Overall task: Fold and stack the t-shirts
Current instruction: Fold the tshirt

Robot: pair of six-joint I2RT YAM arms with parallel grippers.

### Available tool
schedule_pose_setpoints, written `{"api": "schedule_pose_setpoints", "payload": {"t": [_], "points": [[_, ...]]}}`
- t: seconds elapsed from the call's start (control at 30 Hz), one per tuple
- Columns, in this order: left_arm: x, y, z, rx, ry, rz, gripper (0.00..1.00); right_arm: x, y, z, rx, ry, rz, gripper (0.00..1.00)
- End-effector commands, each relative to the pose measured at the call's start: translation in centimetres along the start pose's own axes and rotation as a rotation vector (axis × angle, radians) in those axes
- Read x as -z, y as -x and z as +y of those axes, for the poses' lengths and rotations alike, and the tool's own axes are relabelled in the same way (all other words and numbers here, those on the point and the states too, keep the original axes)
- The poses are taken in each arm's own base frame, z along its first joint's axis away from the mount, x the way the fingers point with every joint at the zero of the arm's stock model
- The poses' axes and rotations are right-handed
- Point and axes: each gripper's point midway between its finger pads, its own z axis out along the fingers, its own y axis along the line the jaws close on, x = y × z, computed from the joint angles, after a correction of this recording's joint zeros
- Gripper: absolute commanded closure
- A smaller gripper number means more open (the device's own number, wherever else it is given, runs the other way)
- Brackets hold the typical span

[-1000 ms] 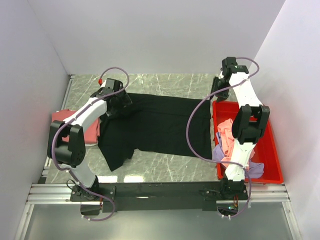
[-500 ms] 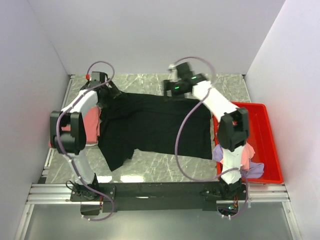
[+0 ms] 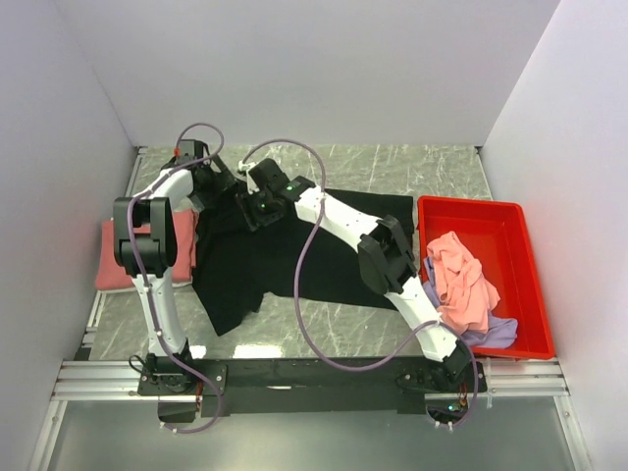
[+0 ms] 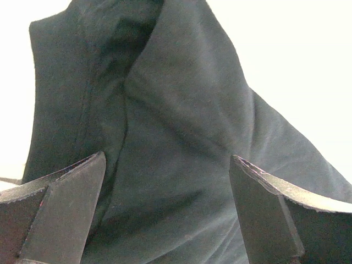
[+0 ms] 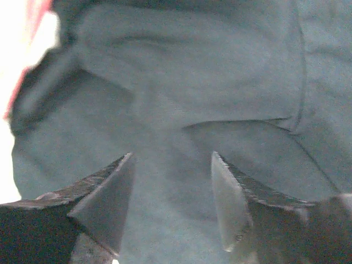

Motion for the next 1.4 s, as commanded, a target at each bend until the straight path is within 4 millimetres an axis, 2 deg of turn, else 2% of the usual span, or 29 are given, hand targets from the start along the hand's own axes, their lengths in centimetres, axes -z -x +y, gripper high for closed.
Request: {"api": "schedule_pose_setpoints", "payload": {"t": [0.0, 0.17, 0.47, 0.57, 0.7, 0.83, 0.87, 0.9, 0.93, 0.97, 1.0, 1.03, 1.07, 1.1, 1.13, 1.17, 1.2, 1.23, 1.27, 1.3, 1.33, 1.37], "points": [[0.2, 1.7, -1.8, -0.036, -0.065, -0.032, 0.01, 0.2, 1.8, -1.3, 0.014, -0.071, -0.057, 0.38], [-0.9, 1.1, -1.2, -0.031, -0.043, 0.001, 0.01, -1.7, 0.5, -1.4, 0.036, -0.093, -0.037, 0.42], [-1.4, 0.7, -1.0, -0.030, -0.038, 0.013, 0.01, -3.5, 0.5, -0.7, 0.046, -0.085, -0.051, 0.45], [-1.5, 0.7, -0.8, -0.028, -0.036, 0.017, 0.00, -3.9, 1.2, -0.4, 0.016, -0.075, -0.079, 0.46], [-1.3, 0.7, -0.8, -0.032, -0.037, 0.010, 0.00, -4.5, 3.2, 0.7, -0.024, -0.027, -0.151, 0.46], [-0.5, 1.4, -1.0, -0.047, -0.031, -0.021, 0.01, -4.6, 3.7, 1.1, -0.049, -0.006, -0.170, 0.47], [-0.4, 1.4, -0.6, -0.047, -0.021, -0.029, 0.01, -3.8, 4.3, 1.3, -0.044, -0.001, -0.181, 0.46], [0.0, 1.7, -0.8, -0.050, -0.025, -0.043, 0.00, -3.4, 4.0, 1.2, -0.040, -0.006, -0.166, 0.46], [0.9, 2.3, -1.3, -0.053, -0.032, -0.068, 0.01, -2.8, 4.2, 1.0, -0.039, -0.010, -0.165, 0.46], [1.2, 2.4, -1.1, -0.054, -0.024, -0.080, 0.00, -0.6, 5.5, 1.3, -0.028, -0.009, -0.193, 0.46], [2.5, 3.2, -1.5, -0.055, -0.027, -0.112, 0.00, -0.1, 4.6, 0.7, -0.029, -0.022, -0.169, 0.46], [3.1, 3.4, -1.6, -0.058, -0.029, -0.124, 0.01, 2.7, 6.2, 0.6, -0.034, -0.032, -0.210, 0.43], [3.6, 3.4, -1.5, -0.056, -0.023, -0.132, 0.01, 3.0, 4.7, -0.1, -0.046, -0.050, -0.173, 0.42], [4.3, 3.7, -1.3, -0.051, -0.011, -0.151, 0.01, 4.2, 4.8, -0.5, -0.056, -0.056, -0.183, 0.40], [5.9, 4.4, -2.1, -0.052, -0.030, -0.187, 0.01, 5.2, 4.7, -0.8, -0.069, -0.060, -0.185, 0.38], [6.5, 4.2, -1.8, -0.045, -0.021, -0.193, 0.00, 7.4, 4.4, -1.4, -0.088, -0.064, -0.188, 0.37], [7.1, 4.1, -2.1, -0.043, -0.023, -0.203, 0.01, 8.4, 4.5, -1.7, -0.097, -0.065, -0.208, 0.35], [8.5, 3.7, -2.5, -0.046, -0.039, -0.213, 0.01, 11.3, 5.6, -1.5, -0.104, -0.064, -0.257, 0.32], [9.0, 3.3, -2.9, -0.042, -0.024, -0.234, 0.00, 11.4, 3.8, -3.0, -0.126, -0.097, -0.233, 0.31], [10.5, 3.3, -3.2, -0.040, -0.015, -0.272, 0.01, 12.2, 3.8, -3.7, -0.139, -0.119, -0.253, 0.29], [11.0, 2.7, -3.5, -0.040, -0.013, -0.279, 0.01, 14.5, 4.4, -4.1, -0.169, -0.137, -0.295, 0.27], [10.9, 0.5, -3.7, -0.040, -0.005, -0.254, 0.01, 14.7, 2.8, -6.4, -0.210, -0.185, -0.274, 0.26]]}}
